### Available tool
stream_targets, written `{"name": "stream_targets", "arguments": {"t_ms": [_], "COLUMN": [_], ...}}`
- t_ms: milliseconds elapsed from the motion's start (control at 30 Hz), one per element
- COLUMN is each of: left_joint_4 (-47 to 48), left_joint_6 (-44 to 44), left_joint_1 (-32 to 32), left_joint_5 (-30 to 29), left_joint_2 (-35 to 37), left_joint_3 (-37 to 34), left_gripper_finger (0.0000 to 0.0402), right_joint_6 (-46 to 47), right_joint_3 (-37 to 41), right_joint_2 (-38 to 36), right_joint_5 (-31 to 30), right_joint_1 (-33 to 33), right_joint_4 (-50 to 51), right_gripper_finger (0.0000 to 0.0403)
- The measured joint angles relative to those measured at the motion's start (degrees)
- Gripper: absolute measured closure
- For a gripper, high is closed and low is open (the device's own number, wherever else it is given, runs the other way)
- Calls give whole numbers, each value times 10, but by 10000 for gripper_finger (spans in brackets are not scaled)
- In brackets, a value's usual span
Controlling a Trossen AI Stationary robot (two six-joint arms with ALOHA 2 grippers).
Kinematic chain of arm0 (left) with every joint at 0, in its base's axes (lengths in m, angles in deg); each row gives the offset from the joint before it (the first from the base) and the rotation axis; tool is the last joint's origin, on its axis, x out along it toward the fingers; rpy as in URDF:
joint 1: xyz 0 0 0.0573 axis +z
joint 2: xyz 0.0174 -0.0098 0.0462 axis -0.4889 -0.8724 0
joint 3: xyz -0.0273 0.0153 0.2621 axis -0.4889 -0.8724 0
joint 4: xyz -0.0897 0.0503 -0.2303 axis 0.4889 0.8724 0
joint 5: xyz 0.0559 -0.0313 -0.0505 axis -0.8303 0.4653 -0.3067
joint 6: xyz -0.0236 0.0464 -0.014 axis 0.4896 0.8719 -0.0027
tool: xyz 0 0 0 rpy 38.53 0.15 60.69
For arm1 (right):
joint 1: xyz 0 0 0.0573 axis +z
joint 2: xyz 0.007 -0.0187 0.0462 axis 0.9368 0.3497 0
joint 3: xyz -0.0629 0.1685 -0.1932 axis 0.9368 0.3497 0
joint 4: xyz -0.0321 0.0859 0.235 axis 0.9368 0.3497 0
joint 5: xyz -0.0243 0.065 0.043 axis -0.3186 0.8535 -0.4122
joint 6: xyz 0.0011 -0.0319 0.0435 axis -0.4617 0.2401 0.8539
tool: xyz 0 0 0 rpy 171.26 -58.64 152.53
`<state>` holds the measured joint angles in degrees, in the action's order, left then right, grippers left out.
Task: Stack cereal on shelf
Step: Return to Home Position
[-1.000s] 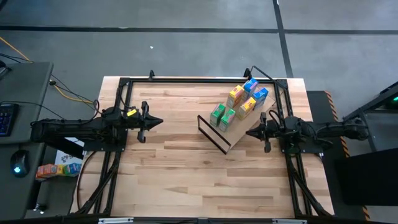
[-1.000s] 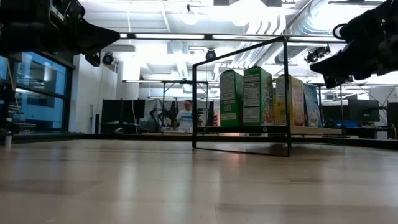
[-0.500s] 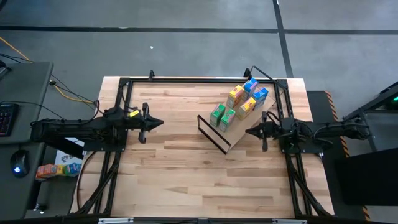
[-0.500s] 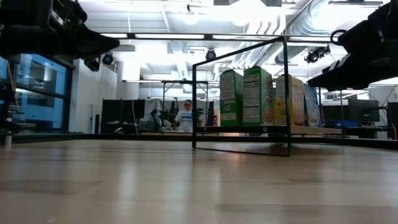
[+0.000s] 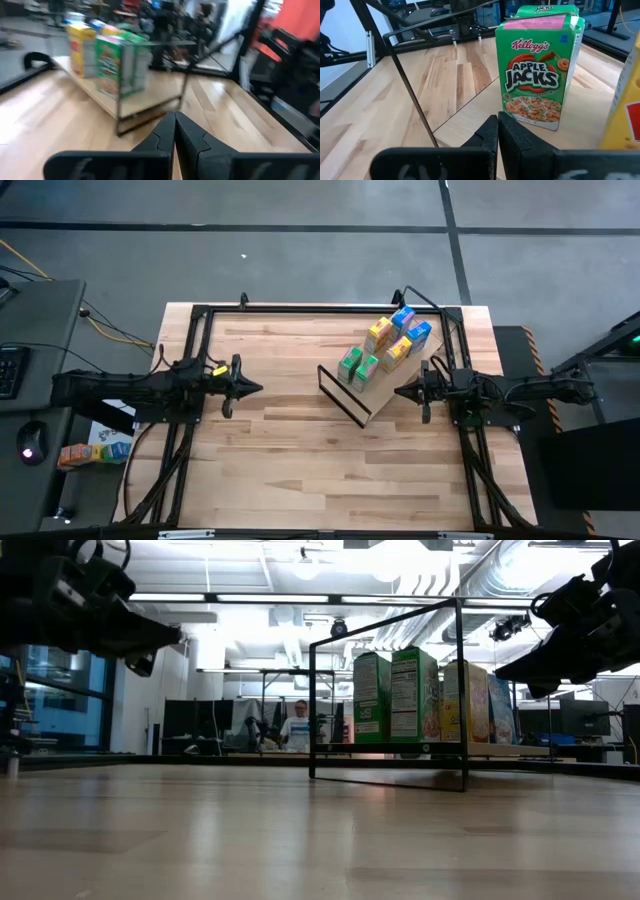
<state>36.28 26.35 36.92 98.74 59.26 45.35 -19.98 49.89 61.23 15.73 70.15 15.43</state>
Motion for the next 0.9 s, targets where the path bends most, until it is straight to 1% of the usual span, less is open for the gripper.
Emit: {"name": "stream_targets", "arguments": {"t_ms": [100,167,267,367,467,567,767,900], "left_joint_4": [30,60,93,79,57,74,185,181], "left_joint_6": [7,14,22,48,73,80,91,104], "left_joint_1": [-18,-32,-52,-64,-64,-64,-50,-49], "left_joint_5": [25,25,-11,-53,-57,-58,-58,-42], "left_joint_2": [0,0,0,0,12,37,133,177], "left_joint_3": [0,0,0,0,0,0,0,0], "left_gripper_finger": [401,401,401,401,401,401,401,401], "right_joint_6": [1,1,1,1,1,1,1,1], "right_joint_3": [0,0,0,0,0,0,0,0], "right_joint_2": [0,0,0,0,0,0,0,0], "right_joint_5": [0,0,0,0,0,0,0,-1], "right_joint_1": [0,0,0,0,0,0,0,0], "right_joint_4": [0,0,0,1,1,1,1,1], "right_gripper_finger": [403,403,403,402,402,402,402,402]}}
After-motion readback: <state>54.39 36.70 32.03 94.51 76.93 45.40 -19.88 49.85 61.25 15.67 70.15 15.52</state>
